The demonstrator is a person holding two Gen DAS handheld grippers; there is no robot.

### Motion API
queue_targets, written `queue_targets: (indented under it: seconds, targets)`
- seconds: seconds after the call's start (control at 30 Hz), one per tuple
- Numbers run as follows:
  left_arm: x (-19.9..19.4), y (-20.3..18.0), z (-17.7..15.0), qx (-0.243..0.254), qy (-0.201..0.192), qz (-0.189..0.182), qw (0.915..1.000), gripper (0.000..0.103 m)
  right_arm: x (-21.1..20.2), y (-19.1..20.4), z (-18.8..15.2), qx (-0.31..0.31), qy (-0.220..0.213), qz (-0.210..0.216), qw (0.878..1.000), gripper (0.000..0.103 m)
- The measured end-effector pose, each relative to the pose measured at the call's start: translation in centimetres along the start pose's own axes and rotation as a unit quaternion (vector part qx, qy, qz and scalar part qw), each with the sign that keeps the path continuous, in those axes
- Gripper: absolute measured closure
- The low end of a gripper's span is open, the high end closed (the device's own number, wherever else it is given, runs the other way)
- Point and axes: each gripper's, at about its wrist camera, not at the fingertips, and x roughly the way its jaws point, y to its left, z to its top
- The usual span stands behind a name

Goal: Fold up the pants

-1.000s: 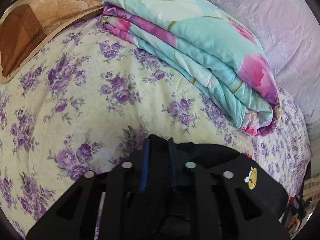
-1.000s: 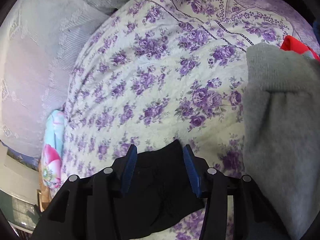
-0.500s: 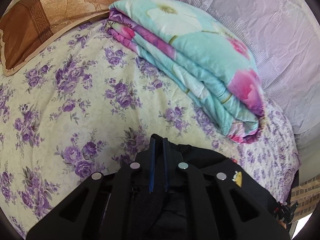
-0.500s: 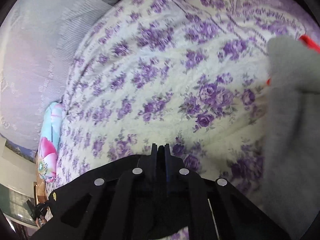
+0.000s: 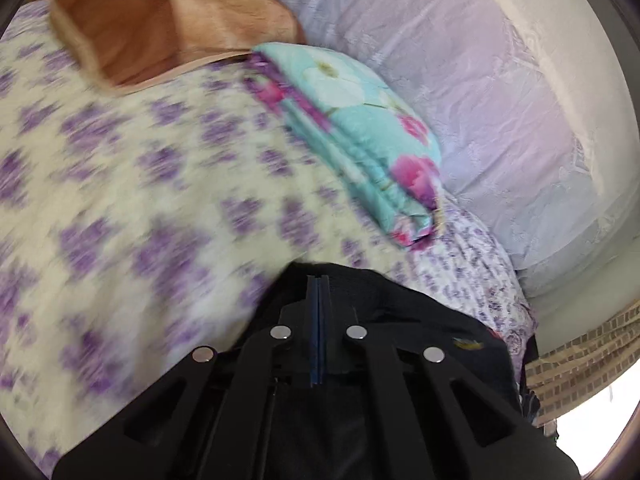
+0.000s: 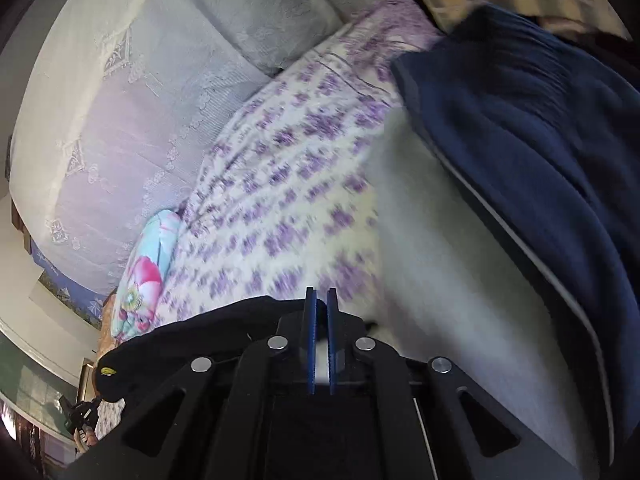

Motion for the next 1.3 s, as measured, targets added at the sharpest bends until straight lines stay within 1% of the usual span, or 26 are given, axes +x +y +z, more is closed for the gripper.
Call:
queue_targets:
  seconds: [0.03,0.07,0.1,0.13,0.17,0.23,0.27,0.3,0.37,0.43,0.47,0.5,0.57,0.67,0.7,0.77,0.8,0.83,0.9,0.97,1.03,1.13,1.2,1.3]
  targets:
    - [-0.7,1.6,-1.1,-0.013,0.003,0.001,0.9999,0.103,-0.6,-0.9,-1.2,0.011,0.001,-0.003,1.000,0.102]
    - [-1.1,3.1,-2.1,-0.025,0.012,0.000,0.9996,0.103,-1.4,-2.3,-2.7,0.027,0.000,-0.012,1.000,0.102]
    - [-1.5,4.8,-3.2,-0.040,0.016,0.009,0.9990,0.103,-2.0,-3.4,-3.8,0.039,-0.002,-0.016,0.999,0.103]
    - [-1.9,6.0,-3.9,-0.053,0.016,0.017,0.9983,0.103,-2.5,-4.4,-4.6,0.055,-0.004,-0.011,0.998,0.103]
    - [-2.2,7.2,-4.6,-0.067,0.018,0.017,0.9974,0.103,-3.0,-5.3,-5.2,0.073,-0.006,-0.004,0.997,0.103]
    - [-2.9,8.8,-5.8,-0.093,0.020,0.009,0.9955,0.103,-3.4,-5.4,-6.0,0.082,-0.004,0.002,0.997,0.103]
    - [-3.3,8.8,-6.3,-0.094,0.018,0.006,0.9954,0.103,-3.3,-5.0,-6.2,0.083,0.003,0.012,0.996,0.100]
    - [-3.5,8.4,-6.6,-0.088,0.017,0.003,0.9960,0.103,-3.1,-4.3,-6.5,0.084,0.014,0.028,0.996,0.099]
    - [-3.6,6.2,-7.5,-0.060,0.020,-0.002,0.9980,0.103,-2.4,-2.8,-7.3,0.086,0.030,0.056,0.994,0.099]
    - [-3.3,4.0,-8.2,-0.051,0.025,-0.015,0.9983,0.101,-1.6,-1.7,-8.2,0.091,0.042,0.080,0.992,0.099]
    - [-3.0,2.9,-8.4,-0.049,0.028,-0.023,0.9981,0.093,-1.1,-1.3,-8.6,0.095,0.047,0.090,0.990,0.099]
    - [-2.6,2.0,-8.7,-0.048,0.032,-0.027,0.9980,0.082,-0.4,-0.8,-9.1,0.103,0.051,0.098,0.989,0.099]
    - [-1.5,0.3,-9.2,-0.054,0.045,-0.027,0.9972,0.070,0.8,-0.3,-10.1,0.120,0.062,0.111,0.985,0.098]
    - [-0.5,-1.8,-9.5,-0.069,0.044,-0.032,0.9961,0.069,1.6,0.4,-11.0,0.126,0.071,0.117,0.983,0.098]
    - [-0.4,-2.4,-9.4,-0.068,0.041,-0.032,0.9963,0.067,1.7,0.6,-11.3,0.124,0.072,0.115,0.983,0.096]
    - [0.0,-3.4,-9.6,-0.081,0.033,-0.009,0.9961,0.059,1.9,0.8,-11.5,0.124,0.073,0.114,0.983,0.081]
    - [0.2,-3.6,-9.8,-0.092,0.032,0.002,0.9952,0.055,1.9,1.0,-11.5,0.125,0.070,0.111,0.983,0.066]
    - [0.7,-3.7,-10.0,-0.099,0.039,0.016,0.9942,0.053,1.9,1.2,-11.5,0.121,0.067,0.108,0.984,0.061]
    - [1.6,-3.4,-10.4,-0.120,0.055,0.039,0.9905,0.052,1.7,1.6,-11.3,0.107,0.066,0.104,0.987,0.061]
    - [2.4,-2.9,-10.6,-0.133,0.059,0.056,0.9878,0.052,1.6,1.8,-11.1,0.102,0.068,0.112,0.986,0.061]
    - [3.2,-2.3,-10.4,-0.151,0.055,0.064,0.9850,0.052,1.7,2.0,-10.8,0.095,0.071,0.117,0.986,0.059]
    - [3.9,-1.5,-9.8,-0.183,0.045,0.062,0.9802,0.052,2.0,2.2,-10.7,0.097,0.076,0.122,0.985,0.059]
    - [3.9,-1.5,-9.3,-0.192,0.035,0.056,0.9793,0.052,2.0,2.2,-10.7,0.098,0.079,0.126,0.984,0.059]
    - [3.3,-2.2,-8.5,-0.181,0.015,0.043,0.9825,0.053,1.8,2.0,-10.8,0.102,0.081,0.123,0.984,0.058]
